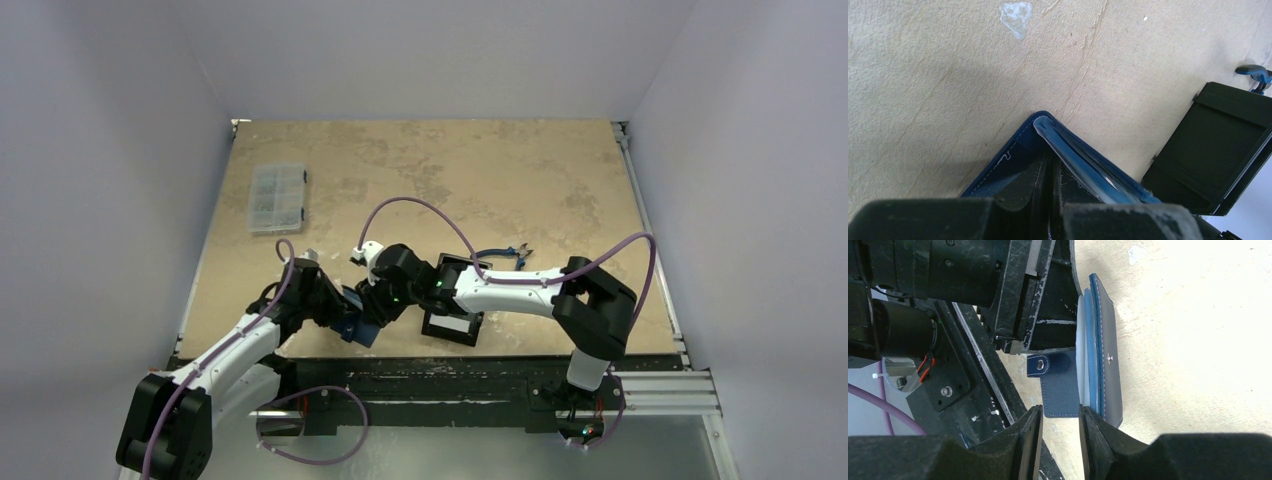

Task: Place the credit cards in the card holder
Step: Open the card holder at the center of the board.

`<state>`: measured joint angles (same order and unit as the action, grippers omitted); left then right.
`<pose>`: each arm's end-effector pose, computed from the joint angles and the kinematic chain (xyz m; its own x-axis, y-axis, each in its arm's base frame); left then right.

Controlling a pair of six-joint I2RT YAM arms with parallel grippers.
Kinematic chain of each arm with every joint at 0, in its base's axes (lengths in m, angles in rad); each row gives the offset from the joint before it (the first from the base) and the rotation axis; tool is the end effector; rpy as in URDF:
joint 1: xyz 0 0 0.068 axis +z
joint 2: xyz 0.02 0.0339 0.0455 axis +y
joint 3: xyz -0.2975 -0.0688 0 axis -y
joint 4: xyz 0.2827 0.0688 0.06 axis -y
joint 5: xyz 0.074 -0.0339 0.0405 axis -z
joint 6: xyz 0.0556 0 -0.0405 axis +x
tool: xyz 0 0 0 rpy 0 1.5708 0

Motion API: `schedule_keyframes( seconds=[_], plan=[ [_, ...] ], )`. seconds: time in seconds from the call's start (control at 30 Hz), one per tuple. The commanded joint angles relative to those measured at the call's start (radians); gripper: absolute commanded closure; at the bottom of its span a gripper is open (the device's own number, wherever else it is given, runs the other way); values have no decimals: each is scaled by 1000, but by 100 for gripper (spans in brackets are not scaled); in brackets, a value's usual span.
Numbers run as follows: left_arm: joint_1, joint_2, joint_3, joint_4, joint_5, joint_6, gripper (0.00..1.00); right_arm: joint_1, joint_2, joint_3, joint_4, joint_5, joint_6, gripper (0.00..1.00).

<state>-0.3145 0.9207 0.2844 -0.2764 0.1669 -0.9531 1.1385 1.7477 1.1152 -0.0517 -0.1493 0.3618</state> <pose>0.1700 -0.0650 0.1287 -0.7632 -0.5971 -0.2471 -0.3807 0.7244 -0.5747 0.1751 0.3992 0.2061 -0.5826 -0.4272 -0.6915 -0.7912 0.4927 0.3622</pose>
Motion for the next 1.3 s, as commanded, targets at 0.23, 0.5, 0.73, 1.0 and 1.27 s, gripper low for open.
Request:
schedule_keyframes(
  seconds=[0.23, 0.5, 0.73, 1.0, 1.27],
  plan=[
    [2, -10, 16, -11, -27, 23, 100, 1, -2, 35, -23, 78, -25, 54],
    [2, -11, 20, -11, -26, 24, 100, 1, 11, 32, -15, 81, -32, 49],
    [2, -20, 48, -20, -14, 7, 100, 1, 48, 20, 45, 0, -21, 48],
    [2, -54, 99, -68, -6, -5, 95, 1, 76, 9, 113, -54, 3, 47],
    [3, -138, 201, -202, -17, -3, 84, -2, 101, 9, 149, -78, 0, 46]
  ],
)
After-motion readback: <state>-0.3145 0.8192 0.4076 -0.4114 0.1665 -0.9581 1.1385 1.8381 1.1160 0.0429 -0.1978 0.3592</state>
